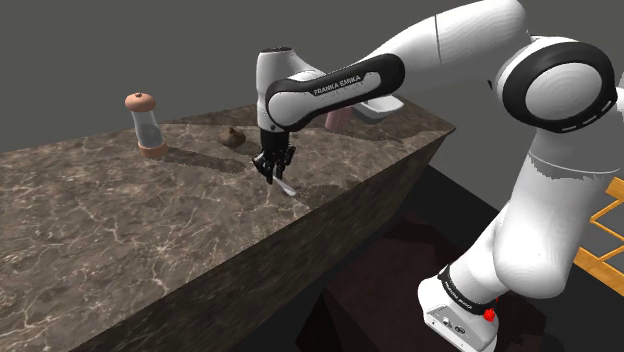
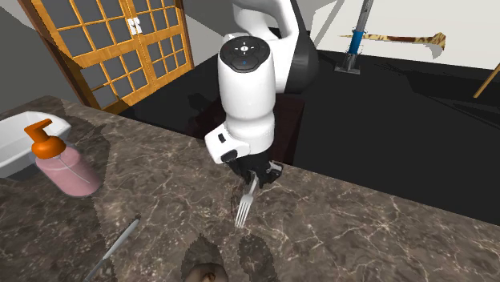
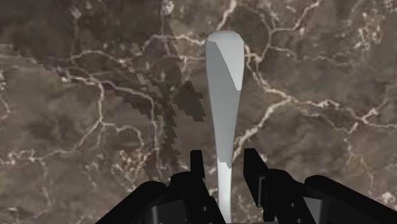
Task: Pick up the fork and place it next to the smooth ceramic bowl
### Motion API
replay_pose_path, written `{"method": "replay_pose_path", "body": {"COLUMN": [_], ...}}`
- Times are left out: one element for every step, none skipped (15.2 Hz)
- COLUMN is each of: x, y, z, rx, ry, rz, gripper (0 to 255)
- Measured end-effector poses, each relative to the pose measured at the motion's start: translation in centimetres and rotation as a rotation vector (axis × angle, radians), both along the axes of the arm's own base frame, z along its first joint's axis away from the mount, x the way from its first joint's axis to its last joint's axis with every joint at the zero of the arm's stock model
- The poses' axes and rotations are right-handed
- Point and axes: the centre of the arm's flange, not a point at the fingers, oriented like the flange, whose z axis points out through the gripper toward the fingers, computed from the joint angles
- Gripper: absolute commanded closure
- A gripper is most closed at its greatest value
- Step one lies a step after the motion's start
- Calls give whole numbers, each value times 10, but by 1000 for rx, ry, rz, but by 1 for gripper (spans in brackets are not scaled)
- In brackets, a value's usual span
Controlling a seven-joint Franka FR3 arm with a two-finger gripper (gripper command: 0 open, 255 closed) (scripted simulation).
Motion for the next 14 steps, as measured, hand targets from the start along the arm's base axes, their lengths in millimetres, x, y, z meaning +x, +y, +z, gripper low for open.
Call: {"method": "replay_pose_path", "body": {"x": [0,1,1,-1,-1,-1,-1,-1,0,0,-1,-1,-1,0], "y": [0,-1,-1,-1,-1,0,-1,-1,0,-1,-1,-1,-1,-1], "z": [6,11,16,22,27,32,37,44,48,53,58,63,69,74], "rx": [0,0,0,0,0,0,0,0,0,0,0,0,0,0], "ry": [0,0,0,0,0,0,0,0,0,0,0,0,0,0], "rz": [0,0,0,0,0,0,0,0,0,0,0,0,0,0], "gripper": [255,255,255,255,255,255,255,255,255,255,255,255,255,255]}}
